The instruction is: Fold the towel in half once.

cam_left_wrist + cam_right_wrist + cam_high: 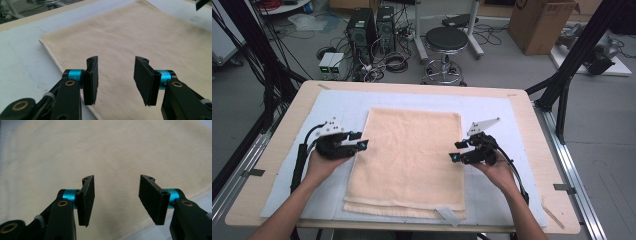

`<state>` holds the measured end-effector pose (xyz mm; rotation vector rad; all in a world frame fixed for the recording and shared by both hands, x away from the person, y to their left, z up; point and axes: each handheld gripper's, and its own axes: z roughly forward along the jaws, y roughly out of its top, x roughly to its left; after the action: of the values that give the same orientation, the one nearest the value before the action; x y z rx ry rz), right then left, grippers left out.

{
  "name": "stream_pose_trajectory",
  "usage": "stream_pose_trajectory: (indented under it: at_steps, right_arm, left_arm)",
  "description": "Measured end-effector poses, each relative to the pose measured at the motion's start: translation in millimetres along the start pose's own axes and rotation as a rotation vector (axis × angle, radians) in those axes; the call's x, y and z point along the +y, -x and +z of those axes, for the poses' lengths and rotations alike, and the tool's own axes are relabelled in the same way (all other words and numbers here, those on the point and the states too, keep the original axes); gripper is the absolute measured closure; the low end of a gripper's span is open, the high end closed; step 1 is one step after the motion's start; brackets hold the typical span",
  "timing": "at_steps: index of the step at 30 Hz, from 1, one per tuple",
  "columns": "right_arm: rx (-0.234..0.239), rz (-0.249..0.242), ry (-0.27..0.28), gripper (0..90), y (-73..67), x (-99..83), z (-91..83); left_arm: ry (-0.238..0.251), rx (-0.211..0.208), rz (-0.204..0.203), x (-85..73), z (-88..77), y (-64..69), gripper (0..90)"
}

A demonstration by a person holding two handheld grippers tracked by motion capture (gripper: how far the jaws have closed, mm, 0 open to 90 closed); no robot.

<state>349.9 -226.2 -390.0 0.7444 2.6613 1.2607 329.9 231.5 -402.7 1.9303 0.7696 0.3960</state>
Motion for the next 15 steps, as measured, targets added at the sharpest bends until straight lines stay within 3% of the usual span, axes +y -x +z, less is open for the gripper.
stream_pose_trajectory:
  at_steps: [2, 6, 9, 15]
  right_arm:
    - [-0.03, -0.069, 0.056, 49.7, -19.6, -9.5, -9.1]
    - [0.003, -0.087, 0.04, 49.3, -41.1, -28.6, -15.3]
    - [0.03, -0.102, 0.016, 50.1, -54.0, -46.7, -12.1]
    - [0.071, -0.145, -0.06, 53.4, -70.2, -62.3, -0.9]
  left_arm:
    - [0.004, -0.018, 0.015, -8.3, -9.3, 12.4, 54.0]
    - [-0.003, -0.054, 0.04, -25.3, -26.2, 33.2, 50.9]
    - [-0.01, -0.077, 0.044, -37.7, -34.2, 41.8, 50.7]
    - [-0.058, -0.126, 0.074, -59.5, -38.8, 56.2, 48.6]
